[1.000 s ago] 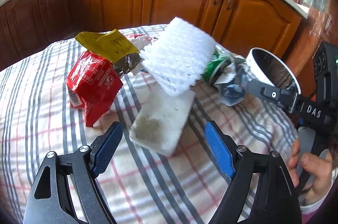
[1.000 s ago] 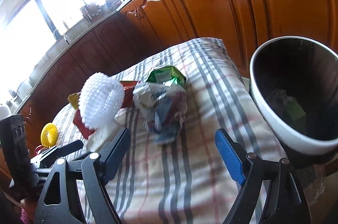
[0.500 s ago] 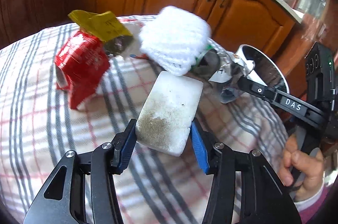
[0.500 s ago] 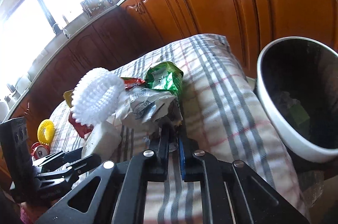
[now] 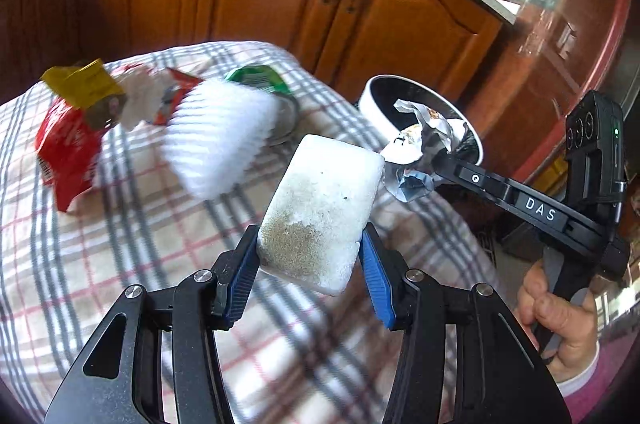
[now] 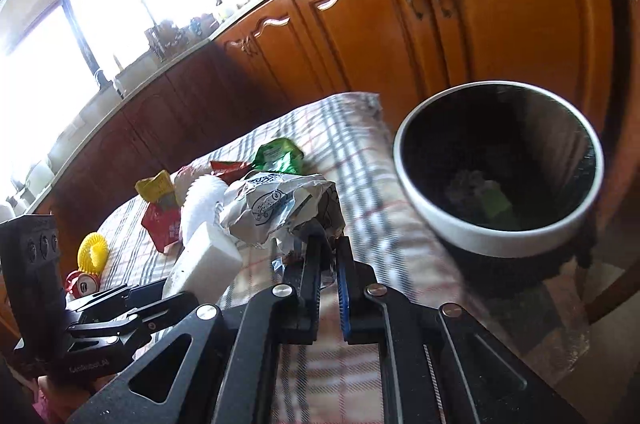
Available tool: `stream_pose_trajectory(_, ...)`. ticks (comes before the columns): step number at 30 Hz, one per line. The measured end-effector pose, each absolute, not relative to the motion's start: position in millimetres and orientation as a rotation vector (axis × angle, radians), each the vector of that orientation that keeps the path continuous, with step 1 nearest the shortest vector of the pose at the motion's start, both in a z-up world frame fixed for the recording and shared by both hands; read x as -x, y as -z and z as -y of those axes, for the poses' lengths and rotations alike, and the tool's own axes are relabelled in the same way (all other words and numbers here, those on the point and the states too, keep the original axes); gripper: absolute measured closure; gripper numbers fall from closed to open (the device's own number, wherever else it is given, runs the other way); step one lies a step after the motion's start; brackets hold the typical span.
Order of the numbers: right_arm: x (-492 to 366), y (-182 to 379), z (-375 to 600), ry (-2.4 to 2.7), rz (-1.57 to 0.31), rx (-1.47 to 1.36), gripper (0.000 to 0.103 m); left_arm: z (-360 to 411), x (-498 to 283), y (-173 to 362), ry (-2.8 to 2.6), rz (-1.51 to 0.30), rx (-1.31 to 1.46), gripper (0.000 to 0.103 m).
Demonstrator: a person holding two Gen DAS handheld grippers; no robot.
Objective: Collect trash
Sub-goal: 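Carry the foam block in the left tool over the bin while the right tool carries the bag there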
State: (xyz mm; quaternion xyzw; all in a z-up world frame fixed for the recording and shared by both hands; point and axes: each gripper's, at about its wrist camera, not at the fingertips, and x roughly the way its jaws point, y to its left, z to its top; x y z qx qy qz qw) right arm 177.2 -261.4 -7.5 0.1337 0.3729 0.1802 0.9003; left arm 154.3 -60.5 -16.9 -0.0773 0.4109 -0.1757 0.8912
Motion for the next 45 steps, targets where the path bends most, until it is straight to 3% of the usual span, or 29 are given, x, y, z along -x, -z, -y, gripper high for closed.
stream_pose_trajectory(45,-206.0,-7.5,385.1,-0.142,-0.713,-0.323,0.096,187.2,-237.5,-13.1,0.495,-0.811,0.015,0.054)
